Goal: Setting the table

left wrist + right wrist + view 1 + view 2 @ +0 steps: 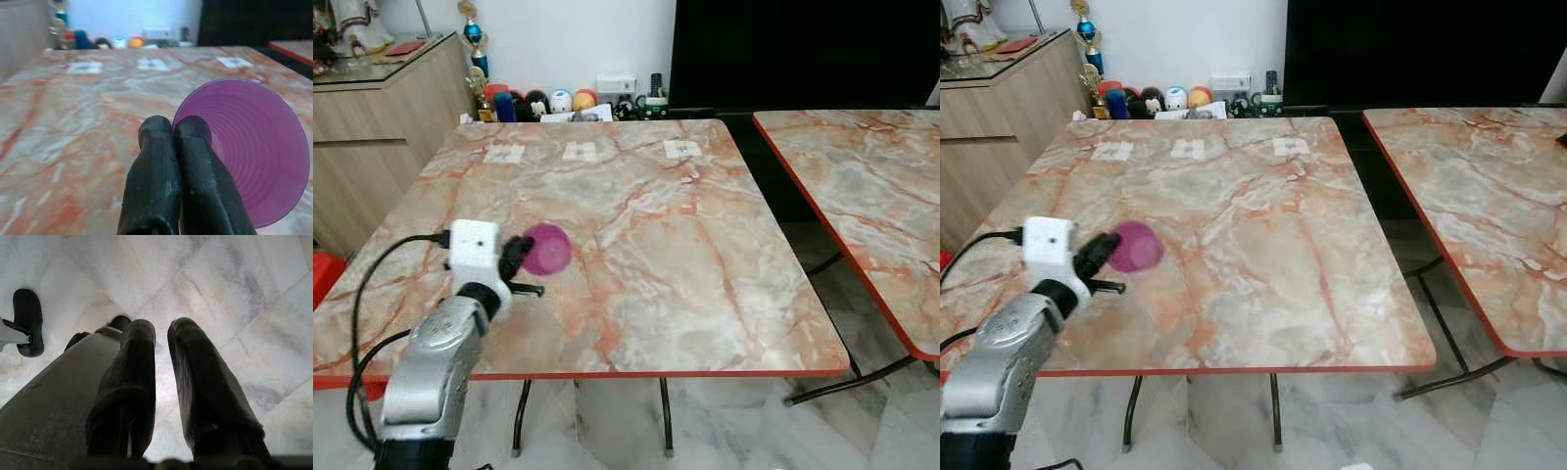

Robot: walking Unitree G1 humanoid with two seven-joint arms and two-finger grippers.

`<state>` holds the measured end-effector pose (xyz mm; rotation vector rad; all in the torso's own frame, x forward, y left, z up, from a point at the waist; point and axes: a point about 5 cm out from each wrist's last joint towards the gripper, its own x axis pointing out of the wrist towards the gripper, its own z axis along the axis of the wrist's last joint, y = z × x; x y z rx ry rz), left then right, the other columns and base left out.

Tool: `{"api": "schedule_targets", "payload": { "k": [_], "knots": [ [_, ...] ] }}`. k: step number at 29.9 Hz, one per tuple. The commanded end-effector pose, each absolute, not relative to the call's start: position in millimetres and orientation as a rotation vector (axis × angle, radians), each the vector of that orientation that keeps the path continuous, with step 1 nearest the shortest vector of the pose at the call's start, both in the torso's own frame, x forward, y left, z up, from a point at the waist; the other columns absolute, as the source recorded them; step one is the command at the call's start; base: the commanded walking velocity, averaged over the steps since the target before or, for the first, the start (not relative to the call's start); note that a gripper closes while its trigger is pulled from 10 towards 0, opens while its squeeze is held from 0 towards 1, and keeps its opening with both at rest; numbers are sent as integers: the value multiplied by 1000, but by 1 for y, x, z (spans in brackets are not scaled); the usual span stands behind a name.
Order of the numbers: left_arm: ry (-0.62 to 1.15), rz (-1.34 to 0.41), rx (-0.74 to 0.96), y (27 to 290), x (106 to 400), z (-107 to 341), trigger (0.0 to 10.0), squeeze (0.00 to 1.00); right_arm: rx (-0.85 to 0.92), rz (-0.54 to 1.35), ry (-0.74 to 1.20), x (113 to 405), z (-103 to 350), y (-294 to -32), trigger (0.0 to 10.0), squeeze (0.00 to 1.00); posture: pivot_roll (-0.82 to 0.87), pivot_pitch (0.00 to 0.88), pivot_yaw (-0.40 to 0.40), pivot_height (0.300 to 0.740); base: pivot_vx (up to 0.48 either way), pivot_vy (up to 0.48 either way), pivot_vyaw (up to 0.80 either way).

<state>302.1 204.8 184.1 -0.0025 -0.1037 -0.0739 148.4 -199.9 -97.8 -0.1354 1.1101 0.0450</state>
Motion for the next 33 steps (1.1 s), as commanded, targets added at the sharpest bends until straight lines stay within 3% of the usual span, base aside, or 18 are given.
{"api": "schedule_targets", "payload": {
  "k": [1,14,33],
  "knots": [
    [-167,-30,-25,213,297,190,10000,0,-121,37,1114,146,-98,-202,10000,0,77,0,-16,740,0,0,0],
    [-240,12,48,215,287,180,10000,0,-110,11,1106,146,-98,-205,10000,0,68,0,-27,740,0,-21,0],
    [-237,-24,34,203,292,175,10000,0,-112,19,1111,144,-99,-201,10000,0,62,0,-10,740,0,-464,0]
  ]
}}
